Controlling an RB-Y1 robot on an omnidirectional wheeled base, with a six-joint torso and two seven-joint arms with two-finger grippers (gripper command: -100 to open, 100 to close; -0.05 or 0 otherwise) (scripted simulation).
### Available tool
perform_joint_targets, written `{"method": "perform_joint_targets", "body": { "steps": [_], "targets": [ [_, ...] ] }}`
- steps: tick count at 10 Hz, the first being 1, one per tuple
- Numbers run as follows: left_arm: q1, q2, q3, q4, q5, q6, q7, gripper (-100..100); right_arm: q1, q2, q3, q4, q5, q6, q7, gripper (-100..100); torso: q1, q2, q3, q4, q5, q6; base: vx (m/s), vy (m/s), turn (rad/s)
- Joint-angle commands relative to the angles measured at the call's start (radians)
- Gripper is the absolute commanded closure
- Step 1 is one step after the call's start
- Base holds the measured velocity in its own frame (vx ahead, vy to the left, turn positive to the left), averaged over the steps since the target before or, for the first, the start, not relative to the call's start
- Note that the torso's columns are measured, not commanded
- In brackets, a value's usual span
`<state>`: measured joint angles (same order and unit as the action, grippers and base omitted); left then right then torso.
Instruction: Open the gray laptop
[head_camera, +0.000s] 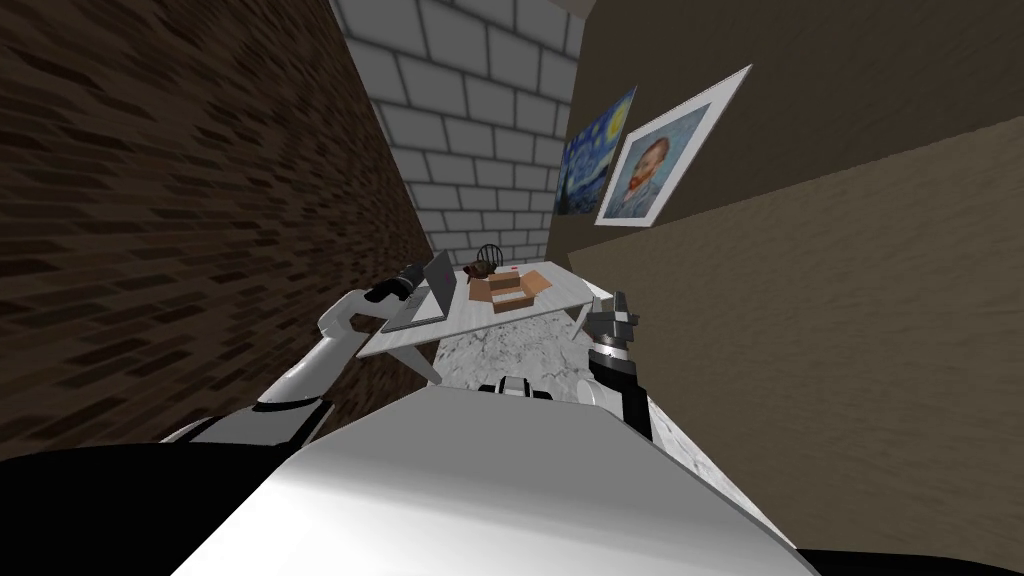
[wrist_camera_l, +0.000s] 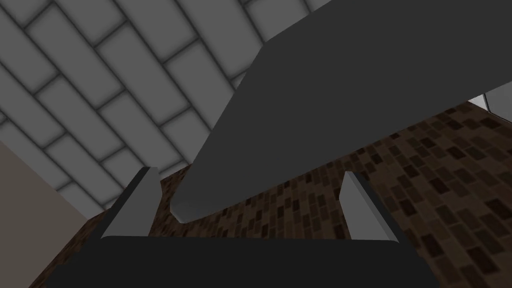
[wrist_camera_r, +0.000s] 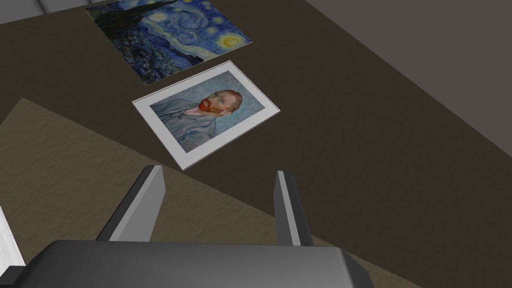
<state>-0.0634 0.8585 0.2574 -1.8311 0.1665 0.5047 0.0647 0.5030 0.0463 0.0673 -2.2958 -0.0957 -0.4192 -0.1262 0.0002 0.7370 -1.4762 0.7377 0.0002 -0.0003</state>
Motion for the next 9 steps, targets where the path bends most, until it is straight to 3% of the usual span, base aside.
{"method": "perform_joint_targets", "body": {
  "steps": [1,2,3,4,5,7,8,9],
  "targets": [
    [-0.028,-0.001,-0.002,0.075,-0.001,0.003,-0.004,-100,0.0,0.0,0.0,0.0,0.0,0.0,0.0,0,0.0,-0.003,-0.002,-0.001,0.0,0.0,0.003,-0.013,-0.001],
    [-0.028,-0.001,-0.002,0.11,-0.001,0.003,-0.004,-100,0.0,0.0,0.0,0.0,0.0,0.0,0.0,0,0.0,-0.004,-0.003,-0.001,0.0,0.0,0.011,-0.006,0.001],
    [-0.08,0.004,-0.015,0.144,0.026,-0.051,-0.055,-100,0.0,0.0,0.0,0.0,0.0,0.0,0.0,0,0.001,-0.002,-0.002,-0.001,0.0,0.001,-0.098,-0.029,-0.22],
    [-0.108,0.004,-0.015,0.177,0.026,-0.051,-0.066,-100,0.0,0.0,0.0,0.0,0.0,0.0,0.0,0,-0.003,0.002,0.0,-0.001,-0.001,0.006,-0.183,-0.01,-0.156],
    [-0.135,0.004,-0.015,0.211,0.026,-0.051,-0.066,-100,0.0,0.0,0.0,0.0,0.0,0.0,0.0,0,-0.002,0.005,0.003,0.001,-0.001,0.002,-0.101,-0.005,-0.003],
    [-0.139,0.004,-0.015,0.274,0.026,-0.051,-0.066,-100,0.0,0.0,0.0,0.0,0.0,0.0,0.0,0,0.0,-0.004,-0.003,-0.001,0.0,0.0,0.005,-0.007,0.013],
    [-0.19,0.01,-0.028,0.321,0.053,-0.105,-0.118,-100,0.0,0.0,0.0,0.0,0.0,0.0,0.0,0,0.001,-0.005,-0.004,-0.002,0.0,0.0,-0.099,-0.02,-0.24],
    [-0.218,0.01,-0.028,0.353,0.053,-0.105,-0.129,-100,0.0,0.0,0.0,0.0,0.0,0.0,0.0,0,-0.001,0.003,0.001,0.0,-0.001,0.002,-0.143,-0.02,-0.162]
  ]
}}
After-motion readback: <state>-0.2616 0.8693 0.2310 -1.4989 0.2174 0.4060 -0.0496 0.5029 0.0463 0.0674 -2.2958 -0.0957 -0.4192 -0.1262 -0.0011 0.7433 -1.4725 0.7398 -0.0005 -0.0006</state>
